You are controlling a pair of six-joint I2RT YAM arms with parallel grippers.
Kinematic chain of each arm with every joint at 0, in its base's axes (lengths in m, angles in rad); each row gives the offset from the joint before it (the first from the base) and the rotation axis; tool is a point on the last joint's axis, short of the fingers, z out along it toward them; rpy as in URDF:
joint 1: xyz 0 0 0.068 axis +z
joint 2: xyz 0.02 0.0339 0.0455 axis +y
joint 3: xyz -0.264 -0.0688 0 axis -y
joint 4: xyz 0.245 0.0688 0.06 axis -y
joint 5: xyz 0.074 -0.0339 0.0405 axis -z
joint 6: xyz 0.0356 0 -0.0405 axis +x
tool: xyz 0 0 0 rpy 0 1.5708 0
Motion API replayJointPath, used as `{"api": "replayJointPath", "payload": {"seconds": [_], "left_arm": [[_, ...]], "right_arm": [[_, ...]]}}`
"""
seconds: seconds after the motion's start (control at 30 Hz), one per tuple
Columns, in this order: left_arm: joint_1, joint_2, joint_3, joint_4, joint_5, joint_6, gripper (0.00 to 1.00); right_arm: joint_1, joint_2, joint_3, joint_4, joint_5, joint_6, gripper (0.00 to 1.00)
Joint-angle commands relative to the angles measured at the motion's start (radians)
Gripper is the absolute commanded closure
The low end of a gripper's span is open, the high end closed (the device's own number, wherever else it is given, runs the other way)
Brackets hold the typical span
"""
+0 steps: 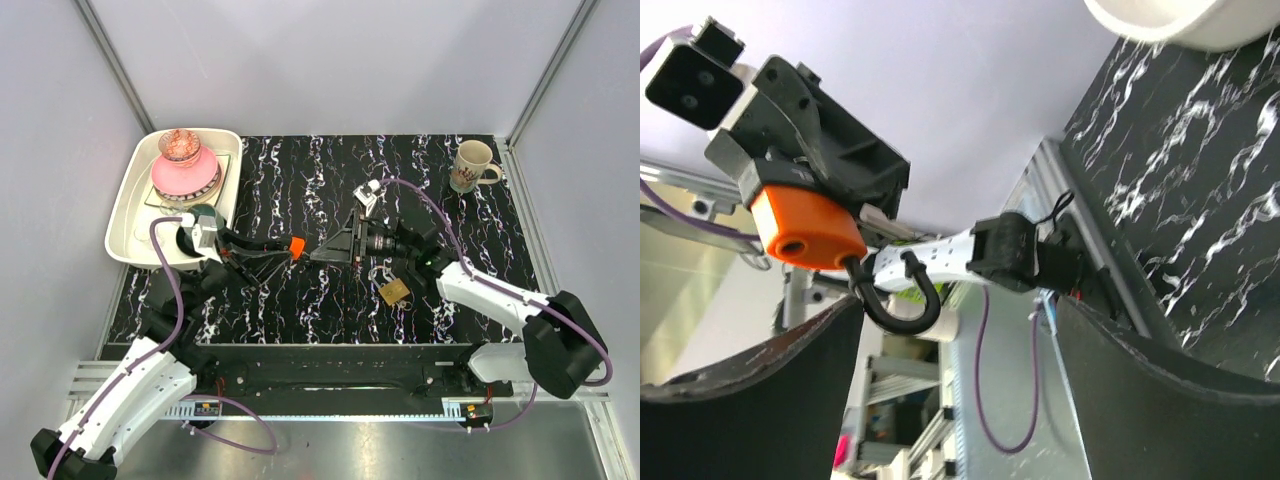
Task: Lock with the key
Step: Adjust the lock.
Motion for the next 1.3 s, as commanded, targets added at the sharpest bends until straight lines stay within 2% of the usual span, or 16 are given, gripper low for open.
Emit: {"api": "replayJointPath", "payload": {"seconds": [0.0, 0.23, 0.43, 0.6, 0.8, 1.03, 1.27], "left_arm": [[0.001, -0.025, 0.026, 0.057, 0.013, 0.033, 1.00], [0.001, -0.034, 0.023, 0.031, -0.002, 0.058, 1.00], [0.001, -0.031, 0.016, 0.048, -0.004, 0.053, 1.00], [0.001, -0.028, 0.023, 0.023, -0.002, 0.083, 1.00], [0.001, -0.019, 0.013, 0.029, -0.002, 0.100, 1.00], [0.001, -0.011, 0.010, 0.046, 0.007, 0.093, 1.00], [0.001, -0.025, -0.003, 0.060, 0.011, 0.077, 1.00]], "right_arm": [[-0.003, -0.004, -0.044, 0.257, -0.068, 0.239, 0.15], [-0.003, -0.077, -0.066, 0.260, -0.035, 0.334, 0.13], [-0.001, -0.050, -0.127, 0.398, 0.014, 0.483, 0.13], [0.014, -0.044, -0.138, 0.401, 0.020, 0.547, 0.14], [0.057, -0.039, -0.104, 0.319, 0.037, 0.507, 0.13], [0.062, 0.082, -0.161, 0.549, 0.077, 0.633, 0.13], [0.062, 0.095, -0.146, 0.585, 0.127, 0.639, 0.14]]}}
